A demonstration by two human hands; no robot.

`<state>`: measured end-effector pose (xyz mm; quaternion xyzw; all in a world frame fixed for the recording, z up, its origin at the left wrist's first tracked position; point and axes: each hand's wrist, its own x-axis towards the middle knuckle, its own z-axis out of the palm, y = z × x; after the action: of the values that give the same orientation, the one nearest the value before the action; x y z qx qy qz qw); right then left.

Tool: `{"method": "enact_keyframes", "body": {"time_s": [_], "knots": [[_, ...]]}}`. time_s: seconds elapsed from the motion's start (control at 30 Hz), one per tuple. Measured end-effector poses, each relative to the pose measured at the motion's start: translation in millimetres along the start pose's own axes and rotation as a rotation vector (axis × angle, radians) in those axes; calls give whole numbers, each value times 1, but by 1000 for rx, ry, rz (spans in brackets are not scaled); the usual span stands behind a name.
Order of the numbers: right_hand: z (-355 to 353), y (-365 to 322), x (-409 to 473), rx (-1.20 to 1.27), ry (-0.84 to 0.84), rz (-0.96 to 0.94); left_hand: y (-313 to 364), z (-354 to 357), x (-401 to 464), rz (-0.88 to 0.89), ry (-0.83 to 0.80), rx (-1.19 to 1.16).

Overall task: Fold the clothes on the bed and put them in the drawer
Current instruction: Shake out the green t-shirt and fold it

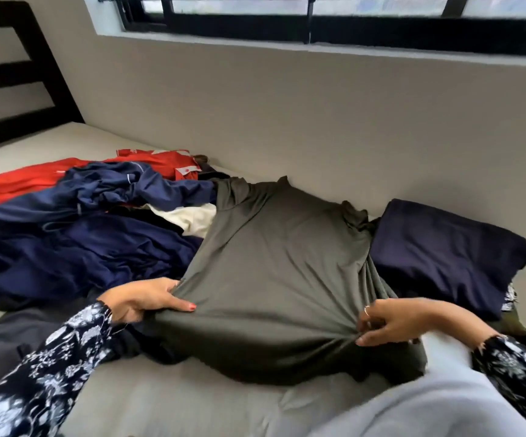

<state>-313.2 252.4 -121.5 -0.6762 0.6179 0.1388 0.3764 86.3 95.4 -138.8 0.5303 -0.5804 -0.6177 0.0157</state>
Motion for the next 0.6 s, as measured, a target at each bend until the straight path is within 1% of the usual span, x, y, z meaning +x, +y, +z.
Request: {"method": "enact_keyframes", "body": {"time_s": [0.07, 0.1, 0.13, 0.17, 0.2, 0.23, 0.27, 0.37, 0.43, 0.53, 0.6], "knots": [[-2, -2, 3, 77, -185, 117, -7, 0, 2, -18, 22, -7], [-4, -5, 6, 112, -246, 155, -14, 2, 4, -24, 37, -3], [-11, -5, 8, 128, -273, 176, -12, 4, 6, -18, 51, 21], [-8, -11, 18, 144, -301, 186, -24, 9, 5, -30, 50, 39], [-12, -15, 24, 149, -283, 194, -28, 13, 6, -29, 59, 83], [-15, -22, 31, 160, -242, 206, -33, 17, 8, -34, 61, 125], [-21, -29, 42, 131, -157, 199, -37, 19, 8, -46, 64, 147], [-58, -58, 85, -47, 117, 61, -37, 12, 3, -89, 54, 163], [-76, -83, 114, -126, 239, 6, -35, 6, -5, -154, 13, 246], [-88, -118, 157, -138, 434, -57, -32, 2, -11, -224, -60, 368], [-102, -139, 184, -129, 527, -115, -28, -4, -8, -194, -74, 406]]}}
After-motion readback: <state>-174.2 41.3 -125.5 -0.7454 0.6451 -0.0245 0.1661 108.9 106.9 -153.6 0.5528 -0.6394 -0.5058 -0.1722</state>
